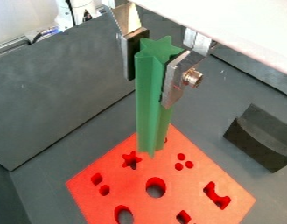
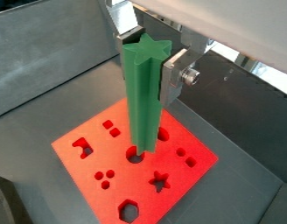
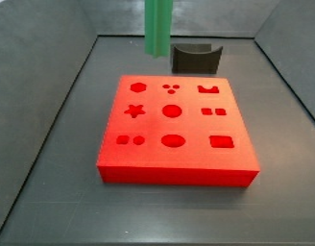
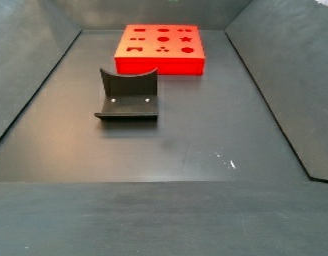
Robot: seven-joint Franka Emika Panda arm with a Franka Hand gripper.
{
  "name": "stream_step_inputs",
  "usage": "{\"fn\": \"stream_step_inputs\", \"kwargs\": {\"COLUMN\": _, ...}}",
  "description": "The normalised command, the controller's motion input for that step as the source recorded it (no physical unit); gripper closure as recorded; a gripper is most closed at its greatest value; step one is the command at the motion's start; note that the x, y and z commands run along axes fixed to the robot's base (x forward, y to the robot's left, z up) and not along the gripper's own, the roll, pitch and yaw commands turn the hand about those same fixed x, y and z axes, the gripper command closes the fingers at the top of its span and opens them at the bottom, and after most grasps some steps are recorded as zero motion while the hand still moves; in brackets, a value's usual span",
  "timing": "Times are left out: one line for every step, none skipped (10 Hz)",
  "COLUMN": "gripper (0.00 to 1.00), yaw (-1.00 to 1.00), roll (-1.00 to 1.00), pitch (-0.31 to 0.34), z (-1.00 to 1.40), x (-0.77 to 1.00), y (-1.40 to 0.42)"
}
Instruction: Insert the star object.
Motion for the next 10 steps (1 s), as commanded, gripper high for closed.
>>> {"fn": "stream_step_inputs", "kwargs": {"gripper": 1.0, "yaw": 0.13, "roll": 0.0, "pitch": 0.0, "z": -0.14, "x": 0.0, "y": 0.0}}
{"fn": "stream_step_inputs", "kwargs": {"gripper": 1.0, "yaw": 0.37, "roll": 0.0, "pitch": -0.034, "z": -0.27, "x": 0.0, "y": -0.09}}
{"fn": "stream_step_inputs", "kwargs": {"gripper": 1.0, "yaw": 0.39, "roll": 0.01, "pitch": -0.061, "z": -0.37, "x": 0.0, "y": -0.1}}
{"fn": "stream_step_inputs", "kwargs": {"gripper": 1.0, "yaw": 0.39, "roll": 0.01, "pitch": -0.074, "z": -0.43, "x": 0.0, "y": -0.09}}
{"fn": "stream_step_inputs", "kwargs": {"gripper": 1.0, "yaw": 0.45, "roll": 0.02, "pitch": -0.073, "z": -0.43, "x": 0.0, "y": -0.09}}
{"fn": "stream_step_inputs", "kwargs": {"gripper": 1.0, "yaw": 0.52, "roll": 0.0, "pitch": -0.054, "z": -0.35, "x": 0.0, "y": -0.13}}
{"fn": "stream_step_inputs", "kwargs": {"gripper": 1.0, "yaw": 0.56, "roll": 0.03, "pitch": -0.03, "z": -0.26, "x": 0.0, "y": -0.14}}
{"fn": "stream_step_inputs", "kwargs": {"gripper": 1.0, "yaw": 0.51, "roll": 0.1, "pitch": -0.021, "z": -0.23, "x": 0.0, "y": -0.15}}
{"fn": "stream_step_inputs", "kwargs": {"gripper": 1.0, "yaw": 0.41, "roll": 0.21, "pitch": 0.0, "z": -0.23, "x": 0.0, "y": -0.08}}
{"fn": "stream_step_inputs", "kwargs": {"gripper": 1.0, "yaw": 0.46, "roll": 0.26, "pitch": 0.0, "z": -0.2, "x": 0.0, "y": -0.01}}
